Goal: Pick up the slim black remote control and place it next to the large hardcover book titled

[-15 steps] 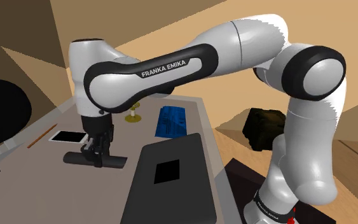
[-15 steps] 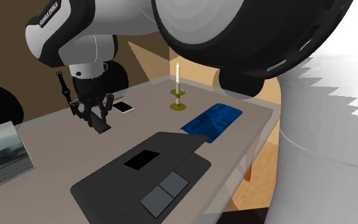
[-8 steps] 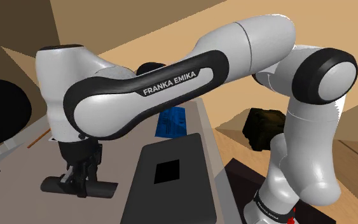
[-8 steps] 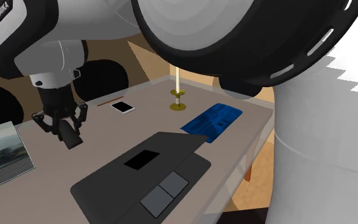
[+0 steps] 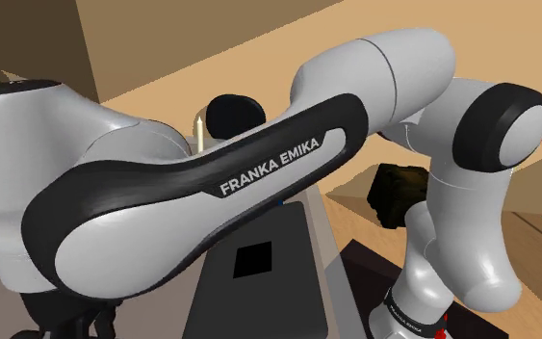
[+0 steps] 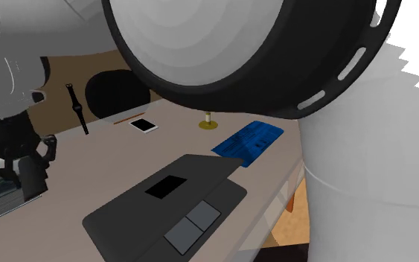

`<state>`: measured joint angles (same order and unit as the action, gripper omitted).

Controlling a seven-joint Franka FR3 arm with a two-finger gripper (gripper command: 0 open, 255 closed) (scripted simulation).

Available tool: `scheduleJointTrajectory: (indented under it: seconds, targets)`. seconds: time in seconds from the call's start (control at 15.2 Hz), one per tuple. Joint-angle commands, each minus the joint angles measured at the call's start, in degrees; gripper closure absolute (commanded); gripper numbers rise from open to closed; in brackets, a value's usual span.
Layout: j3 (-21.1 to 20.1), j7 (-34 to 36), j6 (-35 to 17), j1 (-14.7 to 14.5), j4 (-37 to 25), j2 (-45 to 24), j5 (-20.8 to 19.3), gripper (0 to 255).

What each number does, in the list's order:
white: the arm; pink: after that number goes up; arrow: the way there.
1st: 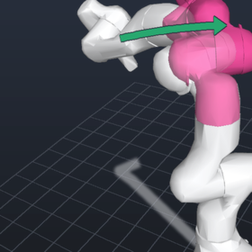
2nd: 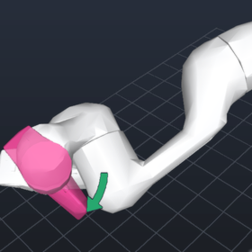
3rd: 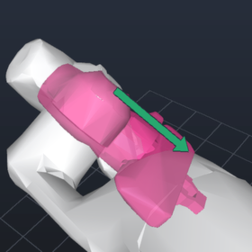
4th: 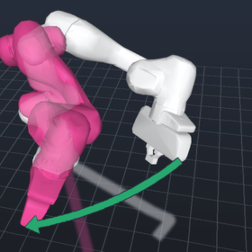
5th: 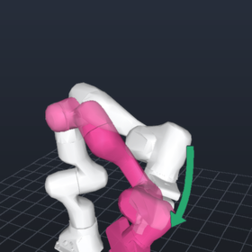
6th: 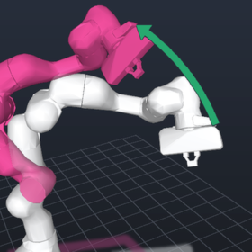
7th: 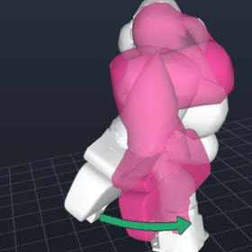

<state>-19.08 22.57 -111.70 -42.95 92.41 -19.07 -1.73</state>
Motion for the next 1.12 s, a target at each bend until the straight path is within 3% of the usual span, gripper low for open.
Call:
scheduleJointTrajectory:
  seconds: [0.0, 0.4, 1.06]
  targets:
    - [-0.54, 2.53, 0.75, -1.85, -2.47, -1.66, -0.79, 255]
    - [-1.76, 9.47, 2.88, -7.77, -10.06, -7.08, -3.27, 255]
    - [-1.34, 9.57, -3.99, -7.68, -4.78, -8.76, -3.89, 255]
